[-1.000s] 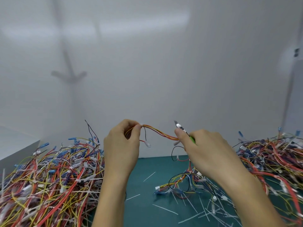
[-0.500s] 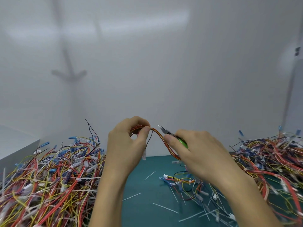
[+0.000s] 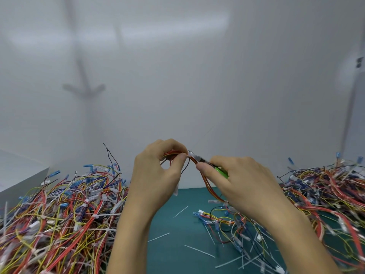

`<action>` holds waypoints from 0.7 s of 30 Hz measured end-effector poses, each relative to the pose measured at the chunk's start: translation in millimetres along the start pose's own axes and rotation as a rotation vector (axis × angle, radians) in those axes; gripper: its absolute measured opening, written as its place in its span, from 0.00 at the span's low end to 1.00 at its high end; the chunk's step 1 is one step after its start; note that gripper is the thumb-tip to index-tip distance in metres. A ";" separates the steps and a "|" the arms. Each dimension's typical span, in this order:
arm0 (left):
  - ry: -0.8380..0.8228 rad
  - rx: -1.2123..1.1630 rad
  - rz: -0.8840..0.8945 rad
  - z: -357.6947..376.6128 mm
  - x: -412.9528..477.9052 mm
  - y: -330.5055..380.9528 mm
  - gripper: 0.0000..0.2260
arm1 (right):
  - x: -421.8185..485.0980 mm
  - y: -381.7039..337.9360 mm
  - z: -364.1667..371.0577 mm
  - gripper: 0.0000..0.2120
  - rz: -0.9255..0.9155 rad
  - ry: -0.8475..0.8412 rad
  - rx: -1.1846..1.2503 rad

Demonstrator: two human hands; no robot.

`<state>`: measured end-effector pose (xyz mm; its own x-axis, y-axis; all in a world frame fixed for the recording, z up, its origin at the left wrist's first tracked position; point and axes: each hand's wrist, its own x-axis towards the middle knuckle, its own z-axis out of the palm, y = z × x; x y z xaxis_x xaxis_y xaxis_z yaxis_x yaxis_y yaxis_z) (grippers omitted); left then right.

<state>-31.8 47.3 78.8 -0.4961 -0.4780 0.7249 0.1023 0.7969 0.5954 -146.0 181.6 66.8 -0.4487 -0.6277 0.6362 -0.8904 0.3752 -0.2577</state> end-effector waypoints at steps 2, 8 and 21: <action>-0.001 0.003 0.004 -0.2 -0.1 -0.1 0.08 | 0.0 0.4 -0.7 0.31 0.000 -0.008 0.002; -0.012 0.020 0.015 0.3 0.3 -1.4 0.09 | 1.1 0.4 -1.0 0.31 0.001 -0.034 -0.014; -0.027 0.087 0.047 1.5 1.2 -4.4 0.08 | 1.3 2.0 -0.8 0.31 0.017 -0.075 0.002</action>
<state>-34.1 43.8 76.6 -0.5160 -0.4303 0.7407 0.0511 0.8477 0.5280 -148.3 182.0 67.7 -0.4679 -0.6708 0.5754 -0.8828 0.3846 -0.2695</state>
